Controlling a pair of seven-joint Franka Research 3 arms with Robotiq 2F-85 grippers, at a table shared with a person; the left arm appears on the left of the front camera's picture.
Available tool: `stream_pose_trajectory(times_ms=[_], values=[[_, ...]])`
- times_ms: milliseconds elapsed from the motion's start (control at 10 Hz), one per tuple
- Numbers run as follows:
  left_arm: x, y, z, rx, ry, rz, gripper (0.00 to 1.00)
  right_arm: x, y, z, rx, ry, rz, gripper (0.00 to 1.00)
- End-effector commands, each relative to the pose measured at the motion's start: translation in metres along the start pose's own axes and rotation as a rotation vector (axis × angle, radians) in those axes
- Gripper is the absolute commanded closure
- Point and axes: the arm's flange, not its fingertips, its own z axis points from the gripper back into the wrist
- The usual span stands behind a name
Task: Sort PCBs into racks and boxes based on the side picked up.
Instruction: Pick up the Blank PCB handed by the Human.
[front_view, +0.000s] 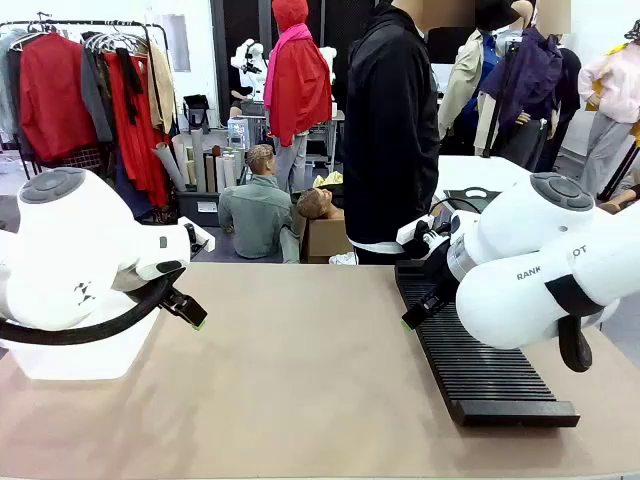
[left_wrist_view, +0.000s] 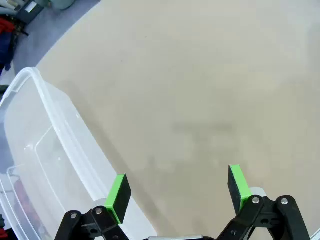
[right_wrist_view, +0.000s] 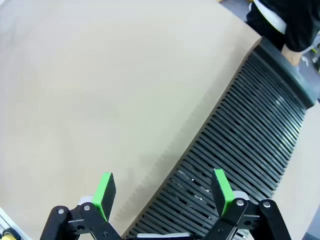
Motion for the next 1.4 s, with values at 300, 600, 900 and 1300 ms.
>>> stream_pose_trajectory(times_ms=[300,600,900,1300], values=[[0.0,0.0,0.0,0.0,0.0,0.0,0.0,0.0,0.0,0.0,0.0,0.0,0.0,0.0],[0.0,0.0,0.0,0.0,0.0,0.0,0.0,0.0,0.0,0.0,0.0,0.0,0.0,0.0],[0.0,0.0,0.0,0.0,0.0,0.0,0.0,0.0,0.0,0.0,0.0,0.0,0.0,0.0],[0.01,0.009,0.016,-0.028,0.001,0.007,0.0,0.002,-0.01,0.013,0.02,-0.01,-0.02,0.0]])
